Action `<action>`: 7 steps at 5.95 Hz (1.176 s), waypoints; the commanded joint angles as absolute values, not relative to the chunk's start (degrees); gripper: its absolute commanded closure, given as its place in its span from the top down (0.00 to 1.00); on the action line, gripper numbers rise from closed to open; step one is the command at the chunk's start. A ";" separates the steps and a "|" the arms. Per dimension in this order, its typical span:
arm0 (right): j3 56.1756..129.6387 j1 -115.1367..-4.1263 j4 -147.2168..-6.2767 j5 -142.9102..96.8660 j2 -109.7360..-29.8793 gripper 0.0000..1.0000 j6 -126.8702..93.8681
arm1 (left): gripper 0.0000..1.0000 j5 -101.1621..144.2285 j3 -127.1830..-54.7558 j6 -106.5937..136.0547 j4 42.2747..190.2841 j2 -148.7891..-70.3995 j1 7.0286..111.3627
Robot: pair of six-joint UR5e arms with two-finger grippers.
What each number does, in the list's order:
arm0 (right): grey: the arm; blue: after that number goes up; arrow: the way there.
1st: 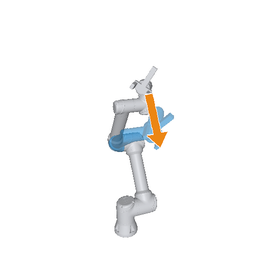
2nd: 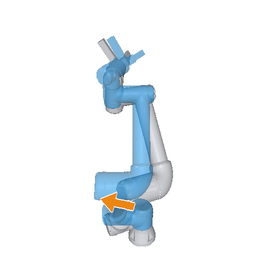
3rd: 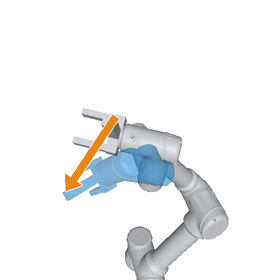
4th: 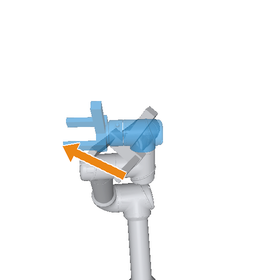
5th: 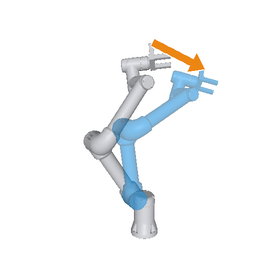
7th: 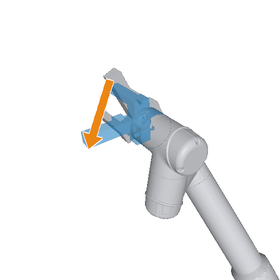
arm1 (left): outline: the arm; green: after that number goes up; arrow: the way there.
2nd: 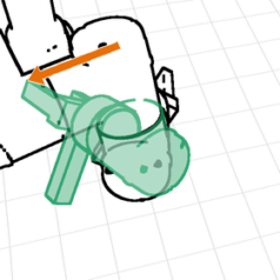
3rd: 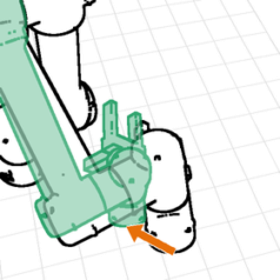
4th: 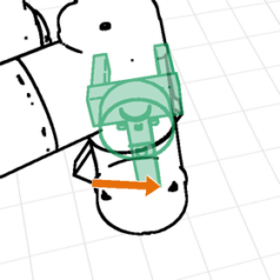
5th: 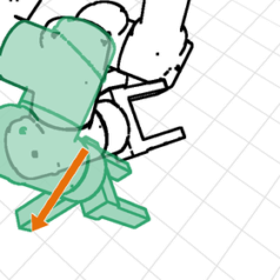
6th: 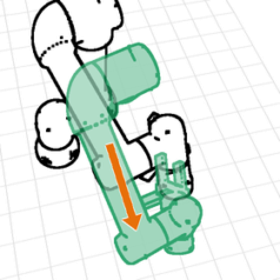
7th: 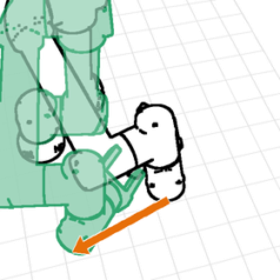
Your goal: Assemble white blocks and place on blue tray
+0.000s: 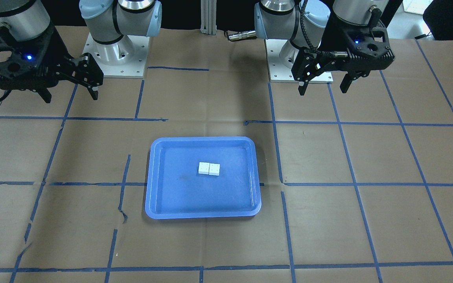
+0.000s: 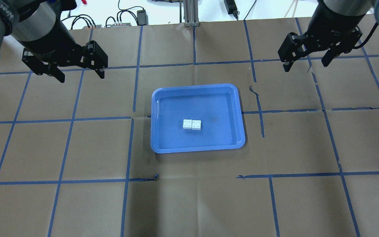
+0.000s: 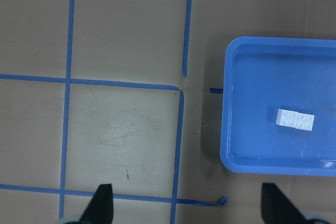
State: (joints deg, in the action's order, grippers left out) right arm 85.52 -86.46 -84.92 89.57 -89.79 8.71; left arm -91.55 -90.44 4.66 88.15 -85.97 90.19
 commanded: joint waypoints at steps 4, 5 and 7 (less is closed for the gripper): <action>84.81 -89.20 -81.65 89.82 -89.91 1.00 -3.95 | 1.00 -91.58 -90.53 4.57 88.24 -85.87 90.18; 84.90 -89.21 -81.91 89.91 -89.83 1.00 -3.95 | 1.00 -91.58 -90.44 4.57 88.24 -85.78 90.18; 84.99 -89.21 -81.83 89.91 -89.82 1.00 -3.96 | 1.00 -91.58 -90.44 4.57 88.24 -85.78 90.18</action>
